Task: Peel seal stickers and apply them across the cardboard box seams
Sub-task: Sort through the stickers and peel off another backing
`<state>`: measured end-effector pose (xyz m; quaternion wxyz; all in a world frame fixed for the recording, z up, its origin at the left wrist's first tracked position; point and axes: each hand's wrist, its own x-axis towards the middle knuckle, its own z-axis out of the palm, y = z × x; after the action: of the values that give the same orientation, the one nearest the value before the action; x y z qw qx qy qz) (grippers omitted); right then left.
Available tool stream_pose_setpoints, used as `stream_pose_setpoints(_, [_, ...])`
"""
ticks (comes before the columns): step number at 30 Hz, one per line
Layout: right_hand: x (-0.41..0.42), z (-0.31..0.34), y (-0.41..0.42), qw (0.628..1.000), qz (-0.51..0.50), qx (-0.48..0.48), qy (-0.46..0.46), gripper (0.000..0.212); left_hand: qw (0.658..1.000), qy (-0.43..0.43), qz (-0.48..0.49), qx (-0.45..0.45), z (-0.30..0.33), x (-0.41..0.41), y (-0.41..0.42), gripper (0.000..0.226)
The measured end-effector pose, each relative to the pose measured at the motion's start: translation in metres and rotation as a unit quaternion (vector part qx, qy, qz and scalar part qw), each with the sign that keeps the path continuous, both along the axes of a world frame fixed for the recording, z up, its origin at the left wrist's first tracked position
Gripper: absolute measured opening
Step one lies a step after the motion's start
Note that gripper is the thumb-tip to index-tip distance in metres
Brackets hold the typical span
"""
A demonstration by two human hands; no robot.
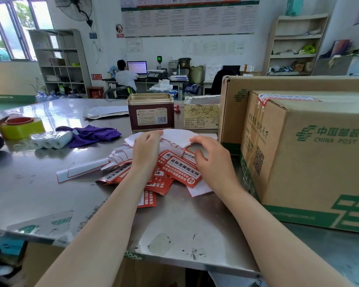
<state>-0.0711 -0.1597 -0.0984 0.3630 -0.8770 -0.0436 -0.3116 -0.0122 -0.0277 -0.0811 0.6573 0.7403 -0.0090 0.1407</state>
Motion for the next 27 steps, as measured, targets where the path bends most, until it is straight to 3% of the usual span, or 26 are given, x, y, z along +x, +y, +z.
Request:
stream_pose_setpoints(5, [0.000, 0.000, -0.004, 0.998, -0.024, 0.045, -0.029, 0.026, 1.000, 0.005, 0.014, -0.005, 0.002, 0.002, 0.005, 0.035])
stream_pose_setpoints(8, [0.000, 0.000, -0.004, 0.998, -0.021, 0.056, -0.024, 0.027, 0.999, -0.003, 0.020, 0.027, -0.001, 0.005, 0.009, 0.024])
stream_pose_setpoints(10, [0.000, 0.000, -0.003, 0.998, -0.017, 0.055, -0.016, 0.029, 0.991, -0.014, 0.042, 0.122, -0.004, 0.006, 0.010, 0.027])
stream_pose_setpoints(14, [0.001, -0.001, -0.004, 0.999, -0.019, 0.046, -0.008, 0.034, 0.936, -0.005, 0.096, 0.340, -0.011, 0.011, 0.011, 0.034])
stream_pose_setpoints(20, [0.004, -0.002, -0.005, 0.999, -0.019, 0.049, 0.006, 0.042, 0.873, 0.030, 0.127, 0.470, -0.021, 0.017, 0.016, 0.048])
stream_pose_setpoints(22, [0.005, -0.002, -0.005, 0.999, -0.022, 0.046, 0.008, 0.043, 0.880, -0.022, 0.145, 0.451, -0.021, 0.015, 0.017, 0.047])
stream_pose_setpoints(24, [0.006, -0.003, -0.006, 0.999, -0.023, 0.041, 0.016, 0.043, 0.895, -0.136, 0.144, 0.399, -0.020, 0.012, 0.015, 0.047])
stream_pose_setpoints(27, [0.006, -0.005, -0.006, 0.999, -0.015, 0.031, 0.023, 0.040, 0.881, -0.289, 0.080, 0.367, -0.016, 0.006, 0.008, 0.045])
